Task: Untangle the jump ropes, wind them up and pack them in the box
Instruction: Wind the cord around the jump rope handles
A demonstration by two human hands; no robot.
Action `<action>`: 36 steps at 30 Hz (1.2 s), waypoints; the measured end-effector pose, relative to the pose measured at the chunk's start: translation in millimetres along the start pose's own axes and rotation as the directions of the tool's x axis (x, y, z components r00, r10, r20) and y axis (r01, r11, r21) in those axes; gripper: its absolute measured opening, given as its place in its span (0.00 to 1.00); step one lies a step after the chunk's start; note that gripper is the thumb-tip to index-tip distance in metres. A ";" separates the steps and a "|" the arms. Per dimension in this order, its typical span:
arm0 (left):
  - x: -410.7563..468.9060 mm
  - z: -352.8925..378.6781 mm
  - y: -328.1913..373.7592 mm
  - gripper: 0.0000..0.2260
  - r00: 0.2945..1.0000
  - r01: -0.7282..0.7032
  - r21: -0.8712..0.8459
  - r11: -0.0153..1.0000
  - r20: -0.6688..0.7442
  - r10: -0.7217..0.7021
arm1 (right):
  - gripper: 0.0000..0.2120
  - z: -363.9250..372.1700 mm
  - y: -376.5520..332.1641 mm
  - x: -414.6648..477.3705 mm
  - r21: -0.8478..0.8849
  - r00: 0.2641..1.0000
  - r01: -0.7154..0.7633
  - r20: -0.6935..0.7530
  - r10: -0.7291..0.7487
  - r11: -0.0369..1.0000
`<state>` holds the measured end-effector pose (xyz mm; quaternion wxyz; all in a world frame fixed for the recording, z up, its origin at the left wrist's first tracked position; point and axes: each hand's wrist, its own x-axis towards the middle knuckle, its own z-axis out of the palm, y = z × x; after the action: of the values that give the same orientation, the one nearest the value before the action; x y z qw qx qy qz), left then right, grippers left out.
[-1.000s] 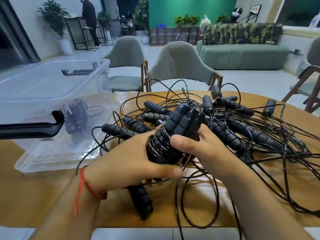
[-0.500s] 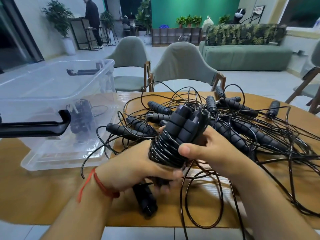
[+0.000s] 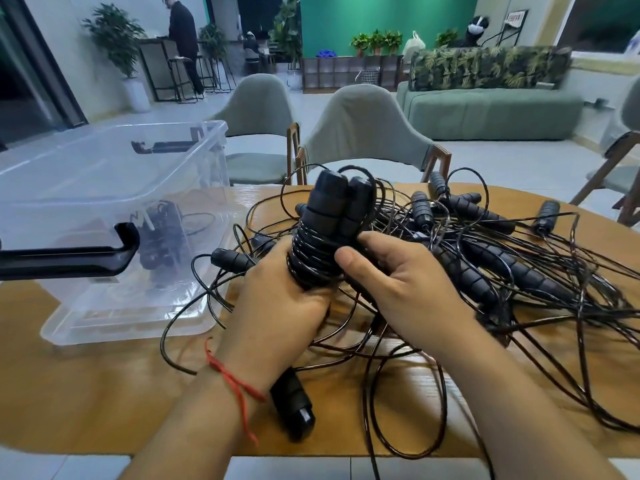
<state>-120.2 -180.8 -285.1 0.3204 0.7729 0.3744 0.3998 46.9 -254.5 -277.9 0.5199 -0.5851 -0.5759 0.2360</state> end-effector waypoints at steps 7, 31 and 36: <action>-10.3 12.1 0.0 0.21 0.979 -0.115 0.348 0.930 -0.119 0.165 | 0.21 28.8 -9.6 -3.8 0.070 0.989 -0.109 -0.094 0.115 0.992; 3.2 -18.0 -6.4 0.24 0.394 0.480 -0.415 0.773 0.889 0.232 | 0.37 -18.6 10.4 -4.3 0.460 0.839 -0.203 0.537 -0.089 0.864; 7.7 -23.1 -3.1 0.20 0.611 0.344 -0.394 0.852 0.783 0.116 | 0.24 -26.2 9.3 -0.6 0.291 0.932 -0.094 0.363 -0.019 0.952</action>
<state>-137.9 -168.3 -273.7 0.6683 0.7282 0.1273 0.0832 73.7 -261.9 -277.1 0.4840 -0.4558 -0.6072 0.4350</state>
